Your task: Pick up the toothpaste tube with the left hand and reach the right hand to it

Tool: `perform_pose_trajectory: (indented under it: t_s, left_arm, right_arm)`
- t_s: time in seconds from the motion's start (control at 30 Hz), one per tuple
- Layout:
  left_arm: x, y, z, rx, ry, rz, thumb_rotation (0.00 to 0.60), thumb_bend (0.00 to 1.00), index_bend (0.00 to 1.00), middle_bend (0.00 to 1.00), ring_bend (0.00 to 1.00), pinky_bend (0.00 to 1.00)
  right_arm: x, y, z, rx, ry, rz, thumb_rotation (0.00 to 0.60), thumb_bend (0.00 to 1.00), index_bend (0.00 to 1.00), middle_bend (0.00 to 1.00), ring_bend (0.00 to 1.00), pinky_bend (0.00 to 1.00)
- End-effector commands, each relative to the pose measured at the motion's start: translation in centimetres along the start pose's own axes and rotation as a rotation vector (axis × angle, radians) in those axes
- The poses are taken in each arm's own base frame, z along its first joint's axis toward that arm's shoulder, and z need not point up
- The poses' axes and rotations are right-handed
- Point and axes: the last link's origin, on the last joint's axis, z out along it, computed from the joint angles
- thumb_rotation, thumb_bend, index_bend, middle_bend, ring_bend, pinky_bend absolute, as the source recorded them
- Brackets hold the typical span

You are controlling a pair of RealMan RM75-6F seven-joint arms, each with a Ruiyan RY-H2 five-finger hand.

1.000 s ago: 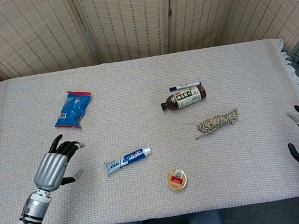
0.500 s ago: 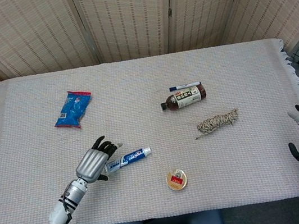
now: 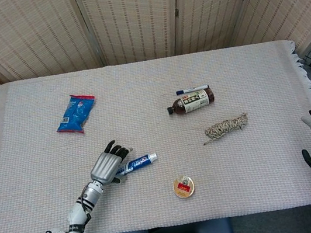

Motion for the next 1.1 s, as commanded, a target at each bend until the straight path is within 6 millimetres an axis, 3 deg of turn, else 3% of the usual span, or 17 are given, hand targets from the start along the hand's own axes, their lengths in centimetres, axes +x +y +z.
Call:
perform_pose_trajectory:
  t_s: [0.03,0.23,0.53,0.8,1.1]
  left_arm:
    - [0.1,-0.9,0.4,0.04,0.012,0.0,0.6,0.25,0.21,0.26,0.19,0.04]
    - [0.4,-1.9,0.3,0.072,0.025,0.0,0.6,0.25,0.24,0.26,0.2,0.05]
    - [0.2,0.8,0.6,-0.009,0.006,0.024,0.6,0.27,0.3,0.28,0.22,0.05]
    - [-0.3,1.3,1.9,0.018,0.006,0.064,0.6,0.28,0.39,0.37,0.28,0.07]
    - [-0.4,1.1,1.7,0.03,0.012,0.057,0.6,0.35,0.48,0.46,0.34,0.09]
  right_arm:
    - [-0.1,0.0,0.1,-0.001,-0.003,0.001,0.6,0.5,0.0,0.0,0.01,0.0]
    - [-0.2,-0.1,0.2,0.004,-0.004,0.001,0.6,0.5,0.0,0.0,0.01,0.0]
    - [-0.4,0.1,0.3,-0.002,-0.014,0.001,0.6,0.5,0.0,0.0,0.01,0.0]
    - [-0.5,0.5,0.2,-0.016,-0.02,0.004,0.6,0.5,0.0,0.0,0.01,0.0]
    - [-0.7,0.5,0.4,-0.01,-0.025,0.006,0.6,0.5,0.0,0.0,0.01,0.0]
